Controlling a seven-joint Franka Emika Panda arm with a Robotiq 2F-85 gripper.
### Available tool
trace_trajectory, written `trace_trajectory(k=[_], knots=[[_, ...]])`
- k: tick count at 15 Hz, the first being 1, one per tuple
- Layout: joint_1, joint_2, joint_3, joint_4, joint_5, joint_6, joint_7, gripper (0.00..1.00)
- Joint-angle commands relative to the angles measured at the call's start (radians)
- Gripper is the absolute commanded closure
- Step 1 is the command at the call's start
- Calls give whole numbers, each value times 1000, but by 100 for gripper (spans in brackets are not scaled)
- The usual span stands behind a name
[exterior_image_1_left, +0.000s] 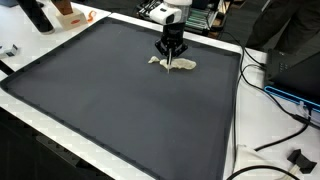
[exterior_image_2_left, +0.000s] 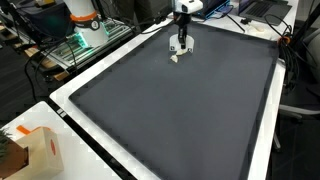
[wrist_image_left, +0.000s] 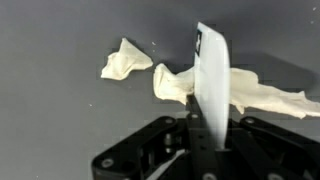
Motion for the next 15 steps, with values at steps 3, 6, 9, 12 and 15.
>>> trace_trajectory(k=[3, 6, 9, 12, 15], knots=[[19, 106, -15, 123, -16, 7, -3, 99], [23, 122, -18, 164, -9, -20, 0, 99], [18, 125, -12, 170, 2, -81, -6, 99], [20, 97, -14, 129, -2, -110, 6, 99], [32, 48, -28, 70, -21, -89, 41, 99]])
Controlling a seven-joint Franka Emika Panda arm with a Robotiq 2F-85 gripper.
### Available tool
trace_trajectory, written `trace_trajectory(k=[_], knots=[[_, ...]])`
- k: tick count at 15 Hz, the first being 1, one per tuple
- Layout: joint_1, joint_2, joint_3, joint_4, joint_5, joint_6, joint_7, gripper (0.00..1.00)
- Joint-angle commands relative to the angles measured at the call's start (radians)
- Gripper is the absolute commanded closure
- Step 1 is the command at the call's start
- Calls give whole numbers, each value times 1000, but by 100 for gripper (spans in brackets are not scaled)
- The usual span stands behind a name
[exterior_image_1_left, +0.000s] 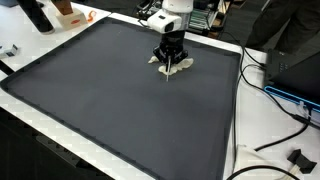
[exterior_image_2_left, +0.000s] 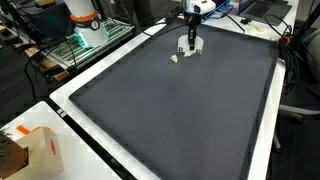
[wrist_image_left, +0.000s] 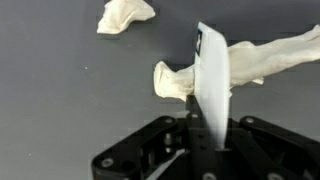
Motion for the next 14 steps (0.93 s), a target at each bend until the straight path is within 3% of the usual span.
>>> trace_trajectory(k=[1, 8, 14], knots=[[26, -51, -29, -101, -26, -7, 52, 99], [39, -140, -29, -219, -43, 2, 111, 99], [36, -90, -31, -177, -53, 85, 112, 99]])
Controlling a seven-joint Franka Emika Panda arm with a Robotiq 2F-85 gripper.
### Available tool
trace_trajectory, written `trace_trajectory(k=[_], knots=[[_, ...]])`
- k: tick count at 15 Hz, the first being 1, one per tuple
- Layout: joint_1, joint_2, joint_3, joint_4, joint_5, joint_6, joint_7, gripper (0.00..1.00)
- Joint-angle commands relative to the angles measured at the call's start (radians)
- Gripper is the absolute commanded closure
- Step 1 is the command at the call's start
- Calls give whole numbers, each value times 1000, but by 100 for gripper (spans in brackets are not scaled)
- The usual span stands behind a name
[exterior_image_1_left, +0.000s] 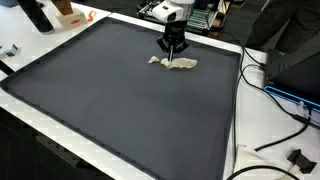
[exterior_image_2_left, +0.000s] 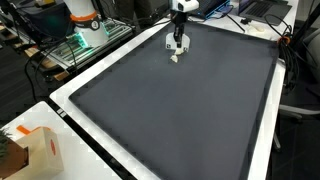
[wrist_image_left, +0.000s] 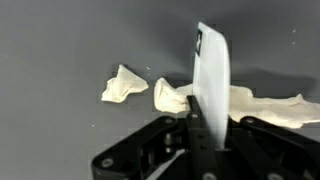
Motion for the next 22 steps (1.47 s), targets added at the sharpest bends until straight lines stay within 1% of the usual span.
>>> trace_trajectory(k=[1, 4, 6, 10, 13, 16, 22], knots=[[11, 42, -17, 22, -47, 71, 37, 99], [19, 75, -33, 67, -53, 96, 32, 99], [22, 96, -37, 105, -51, 89, 16, 99], [26, 147, -34, 195, -34, 39, -12, 99], [17, 178, -22, 234, -12, -10, -27, 99], [11, 168, -15, 217, -8, -52, -24, 99], [15, 118, -10, 118, -11, -26, -8, 99]])
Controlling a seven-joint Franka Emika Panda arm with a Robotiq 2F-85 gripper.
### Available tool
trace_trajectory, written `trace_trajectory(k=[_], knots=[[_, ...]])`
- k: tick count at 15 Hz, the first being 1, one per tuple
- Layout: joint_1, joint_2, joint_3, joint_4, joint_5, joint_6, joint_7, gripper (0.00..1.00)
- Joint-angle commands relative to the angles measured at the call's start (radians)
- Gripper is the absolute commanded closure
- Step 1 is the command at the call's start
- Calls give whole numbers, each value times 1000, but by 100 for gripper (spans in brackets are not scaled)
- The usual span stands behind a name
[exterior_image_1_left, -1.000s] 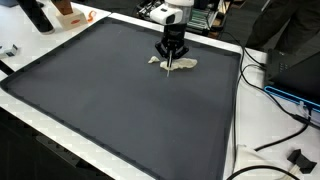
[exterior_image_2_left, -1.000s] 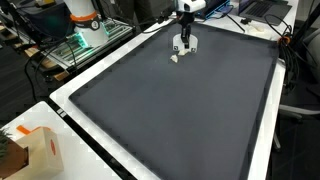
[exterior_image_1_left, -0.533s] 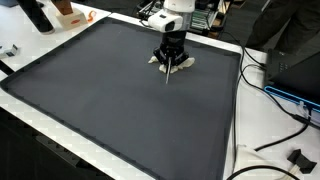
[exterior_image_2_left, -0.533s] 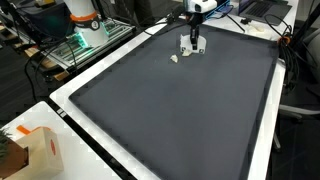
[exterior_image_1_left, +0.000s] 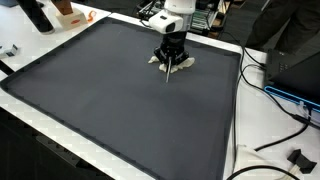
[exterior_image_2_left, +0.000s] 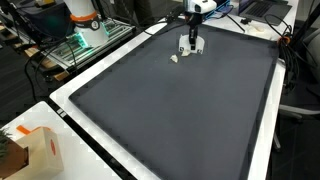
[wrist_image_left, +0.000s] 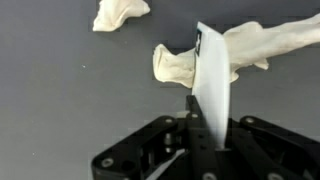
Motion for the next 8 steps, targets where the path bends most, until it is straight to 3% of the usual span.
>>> trace_trajectory(k=[1, 8], knots=[[3, -23, 1, -97, 0, 1, 10, 99], [-2, -93, 5, -193, -1, -33, 23, 99]])
